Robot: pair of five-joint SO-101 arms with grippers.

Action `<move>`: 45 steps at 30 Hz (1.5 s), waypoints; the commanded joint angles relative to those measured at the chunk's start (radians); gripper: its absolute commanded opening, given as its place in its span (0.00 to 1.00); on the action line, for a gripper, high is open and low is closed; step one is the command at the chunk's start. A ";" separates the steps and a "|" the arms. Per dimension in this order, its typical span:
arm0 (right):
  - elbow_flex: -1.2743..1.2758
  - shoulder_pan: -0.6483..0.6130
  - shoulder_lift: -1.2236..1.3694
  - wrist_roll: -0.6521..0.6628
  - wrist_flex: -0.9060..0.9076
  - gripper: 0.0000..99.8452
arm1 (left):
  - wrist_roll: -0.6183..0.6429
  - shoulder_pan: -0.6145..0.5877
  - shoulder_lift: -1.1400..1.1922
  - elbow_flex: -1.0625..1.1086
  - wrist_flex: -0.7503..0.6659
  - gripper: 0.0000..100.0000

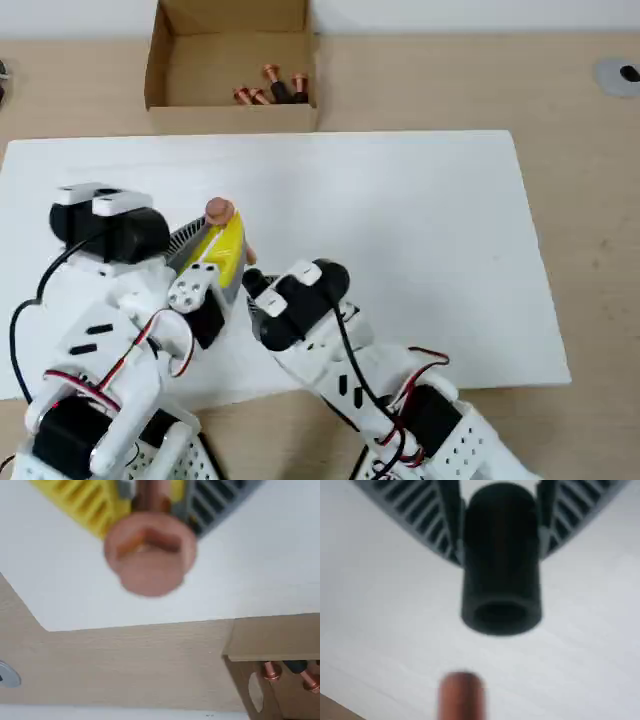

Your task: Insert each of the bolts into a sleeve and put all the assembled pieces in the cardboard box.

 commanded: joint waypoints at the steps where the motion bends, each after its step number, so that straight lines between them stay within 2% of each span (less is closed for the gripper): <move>1: -0.058 -0.005 -0.001 -0.008 -0.018 0.01 | -0.006 -0.008 -0.005 -0.077 0.037 0.01; 22: -0.059 -0.005 -0.001 -0.008 -0.018 0.01 | 0.074 0.002 -0.007 -0.091 0.118 0.01; 29: -0.062 -0.005 -0.002 -0.008 -0.018 0.01 | 0.075 0.075 -0.001 -0.086 0.118 0.01; 45: -0.062 -0.005 -0.002 -0.008 -0.018 0.01 | 0.040 0.066 -0.007 -0.086 0.153 0.01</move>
